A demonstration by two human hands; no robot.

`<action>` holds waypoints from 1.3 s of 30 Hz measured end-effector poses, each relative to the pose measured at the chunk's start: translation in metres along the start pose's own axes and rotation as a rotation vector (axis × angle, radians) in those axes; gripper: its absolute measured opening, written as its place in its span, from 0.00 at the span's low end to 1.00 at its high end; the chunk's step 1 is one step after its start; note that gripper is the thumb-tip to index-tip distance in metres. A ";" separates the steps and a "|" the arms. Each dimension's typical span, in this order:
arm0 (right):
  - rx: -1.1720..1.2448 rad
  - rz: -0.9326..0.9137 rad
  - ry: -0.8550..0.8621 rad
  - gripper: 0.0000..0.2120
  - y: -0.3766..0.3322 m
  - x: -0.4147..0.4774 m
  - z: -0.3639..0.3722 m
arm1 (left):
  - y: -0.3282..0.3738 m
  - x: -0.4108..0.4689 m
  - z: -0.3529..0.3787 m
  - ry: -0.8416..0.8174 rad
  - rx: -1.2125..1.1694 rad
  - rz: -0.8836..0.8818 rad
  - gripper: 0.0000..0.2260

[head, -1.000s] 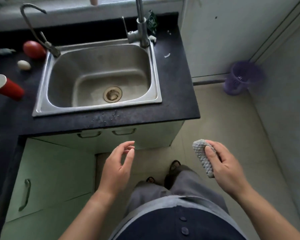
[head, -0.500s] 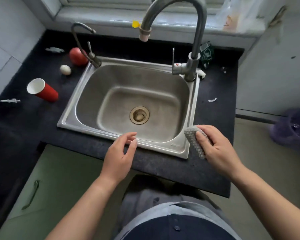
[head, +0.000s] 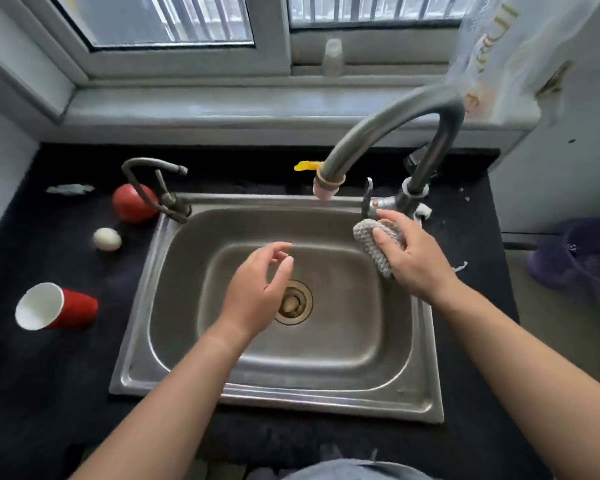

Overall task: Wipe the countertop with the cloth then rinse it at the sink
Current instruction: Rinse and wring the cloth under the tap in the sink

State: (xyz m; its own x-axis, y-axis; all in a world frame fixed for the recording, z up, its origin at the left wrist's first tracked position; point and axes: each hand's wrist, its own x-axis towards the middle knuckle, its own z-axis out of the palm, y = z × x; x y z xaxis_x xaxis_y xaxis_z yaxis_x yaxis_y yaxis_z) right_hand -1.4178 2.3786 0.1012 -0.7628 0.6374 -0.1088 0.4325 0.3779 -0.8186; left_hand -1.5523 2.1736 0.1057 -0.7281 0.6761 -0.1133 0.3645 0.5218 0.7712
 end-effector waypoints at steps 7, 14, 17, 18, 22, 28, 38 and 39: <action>0.051 0.105 0.045 0.26 -0.007 0.046 0.019 | -0.004 0.058 -0.006 -0.073 -0.008 0.086 0.12; -0.069 0.042 -0.005 0.25 -0.001 0.050 0.024 | -0.012 0.057 0.011 -0.042 -0.030 0.031 0.10; -0.067 0.043 -0.082 0.27 0.001 0.049 0.026 | -0.008 0.052 0.017 -0.031 -0.034 0.017 0.11; -0.063 0.041 -0.106 0.28 0.002 0.049 0.026 | -0.005 0.051 0.018 -0.032 -0.030 0.019 0.11; -0.047 0.007 -0.131 0.34 0.002 0.043 0.028 | 0.003 0.052 0.021 -0.071 0.019 0.047 0.13; 0.105 0.012 -0.085 0.35 -0.004 0.024 0.045 | 0.010 0.055 0.021 -0.134 -0.002 0.068 0.14; 0.076 -0.110 -0.203 0.25 -0.012 0.026 0.052 | 0.006 0.051 0.013 -0.125 -0.014 0.151 0.05; 0.082 -0.107 -0.219 0.24 -0.012 0.027 0.052 | 0.006 0.050 0.013 -0.124 -0.025 0.156 0.05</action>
State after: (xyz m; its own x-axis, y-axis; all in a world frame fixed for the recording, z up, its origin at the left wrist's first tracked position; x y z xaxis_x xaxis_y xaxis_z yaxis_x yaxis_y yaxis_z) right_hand -1.4683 2.3558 0.0785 -0.8920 0.4326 -0.1309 0.3099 0.3745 -0.8739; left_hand -1.5793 2.2175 0.0969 -0.5865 0.8072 -0.0661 0.4514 0.3936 0.8008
